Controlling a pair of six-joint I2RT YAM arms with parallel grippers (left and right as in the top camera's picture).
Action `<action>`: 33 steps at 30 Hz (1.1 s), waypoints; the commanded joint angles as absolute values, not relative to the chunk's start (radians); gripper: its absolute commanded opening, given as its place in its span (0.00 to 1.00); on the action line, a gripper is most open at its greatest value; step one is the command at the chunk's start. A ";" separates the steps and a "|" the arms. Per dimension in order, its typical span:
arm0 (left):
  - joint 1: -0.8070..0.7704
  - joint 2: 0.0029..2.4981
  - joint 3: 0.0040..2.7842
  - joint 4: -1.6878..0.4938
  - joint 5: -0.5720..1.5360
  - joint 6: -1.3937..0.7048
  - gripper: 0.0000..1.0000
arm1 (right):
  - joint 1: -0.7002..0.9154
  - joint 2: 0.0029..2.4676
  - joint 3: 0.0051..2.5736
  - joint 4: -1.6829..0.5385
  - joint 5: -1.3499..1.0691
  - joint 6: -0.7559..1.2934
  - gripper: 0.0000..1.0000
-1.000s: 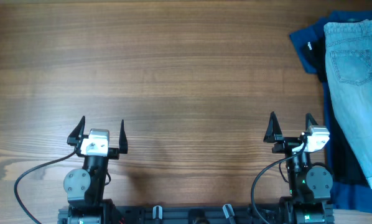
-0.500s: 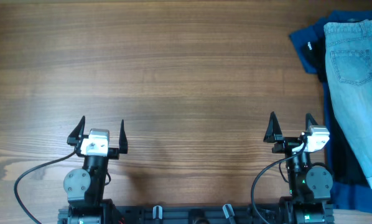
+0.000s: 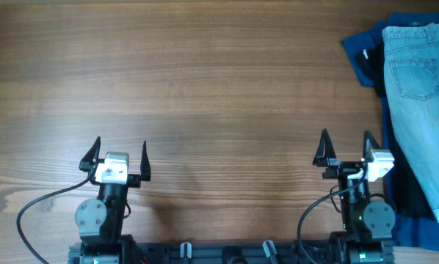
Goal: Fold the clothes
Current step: 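Reach the right gripper to the clothes pile and grasp the denim shorts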
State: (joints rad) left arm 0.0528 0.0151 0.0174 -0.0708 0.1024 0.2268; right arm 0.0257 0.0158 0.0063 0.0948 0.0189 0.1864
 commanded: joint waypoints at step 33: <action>0.056 1.069 1.174 -0.829 0.437 -0.035 1.00 | 0.024 1.254 1.259 -0.499 -0.360 0.077 1.00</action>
